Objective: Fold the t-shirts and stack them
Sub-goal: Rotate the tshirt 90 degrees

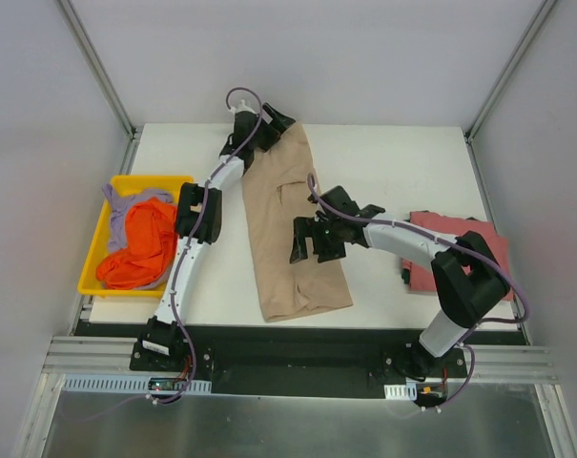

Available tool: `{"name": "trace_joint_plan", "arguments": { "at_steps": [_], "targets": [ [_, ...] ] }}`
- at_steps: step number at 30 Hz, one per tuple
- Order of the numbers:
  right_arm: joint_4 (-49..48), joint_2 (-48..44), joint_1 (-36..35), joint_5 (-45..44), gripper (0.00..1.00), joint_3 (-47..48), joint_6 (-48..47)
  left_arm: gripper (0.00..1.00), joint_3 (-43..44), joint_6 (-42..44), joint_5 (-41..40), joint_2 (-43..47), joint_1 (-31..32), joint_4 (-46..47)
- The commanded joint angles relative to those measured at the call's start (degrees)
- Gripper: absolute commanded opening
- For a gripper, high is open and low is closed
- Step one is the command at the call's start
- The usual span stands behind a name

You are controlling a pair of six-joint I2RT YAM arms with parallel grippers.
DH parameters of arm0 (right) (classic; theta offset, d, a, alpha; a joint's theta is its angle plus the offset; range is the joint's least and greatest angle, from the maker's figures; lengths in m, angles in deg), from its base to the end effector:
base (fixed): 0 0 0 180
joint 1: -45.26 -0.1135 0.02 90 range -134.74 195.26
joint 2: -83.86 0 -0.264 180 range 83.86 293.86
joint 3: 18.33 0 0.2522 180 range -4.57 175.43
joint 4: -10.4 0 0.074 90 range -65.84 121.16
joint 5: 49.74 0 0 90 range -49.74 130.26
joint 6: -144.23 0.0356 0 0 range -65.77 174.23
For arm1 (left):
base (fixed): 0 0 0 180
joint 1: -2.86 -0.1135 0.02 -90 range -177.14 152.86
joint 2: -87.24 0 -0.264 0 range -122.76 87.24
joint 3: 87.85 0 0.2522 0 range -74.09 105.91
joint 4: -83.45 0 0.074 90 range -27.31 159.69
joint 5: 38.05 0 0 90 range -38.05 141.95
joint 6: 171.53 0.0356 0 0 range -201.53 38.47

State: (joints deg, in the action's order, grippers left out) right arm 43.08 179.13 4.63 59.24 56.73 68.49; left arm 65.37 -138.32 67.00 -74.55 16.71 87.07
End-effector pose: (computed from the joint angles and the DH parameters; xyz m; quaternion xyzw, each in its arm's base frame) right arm 0.2550 0.2340 0.2034 -0.2644 0.8984 0.2834 0.2065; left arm 0.6077 -0.1593 0.1491 -0.1850 0.7123 -0.4662 0.4910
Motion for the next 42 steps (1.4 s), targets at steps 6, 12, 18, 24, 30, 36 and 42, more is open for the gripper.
{"name": "trace_joint_plan", "arguments": {
  "at_steps": [6, 12, 18, 24, 30, 36, 42],
  "targets": [
    [-0.81, -7.1, 2.04, -3.43, 0.96, -0.82, -3.89, 0.99, 3.45, 4.39, -2.48, 0.68, 1.97, 7.49],
    [-4.5, -13.95, 2.04, -1.77, 0.96, -4.95, -5.73, 0.99, 1.96, 10.38, 0.32, 11.22, 1.89, 0.65],
    [-6.53, -15.55, -2.08, 11.68, 0.96, -6.28, -7.05, 0.99, -20.39, 14.78, 8.15, 36.58, 1.97, -7.28],
    [-4.94, -12.3, -9.2, 16.6, 0.96, -5.92, -7.84, 0.99, -52.58, 16.97, 5.0, 60.69, 2.24, -13.76],
    [-9.15, -6.33, -13.61, 16.53, 0.96, -6.37, -8.82, 0.99, -76.23, 15.5, 0.34, 74.86, 2.5, -21.25],
    [-10.74, -3.42, -13.61, 8.28, 0.96, -11.09, -3.63, 0.99, -87.06, 15.05, -0.1, 82.42, 3.2, -24.67],
    [-21.19, -3.24, -13.78, 12.39, 0.96, -20.07, 1.29, 0.99, -93.66, 15.49, -2.48, 89.19, 5.05, -29.86]
  ]
}}
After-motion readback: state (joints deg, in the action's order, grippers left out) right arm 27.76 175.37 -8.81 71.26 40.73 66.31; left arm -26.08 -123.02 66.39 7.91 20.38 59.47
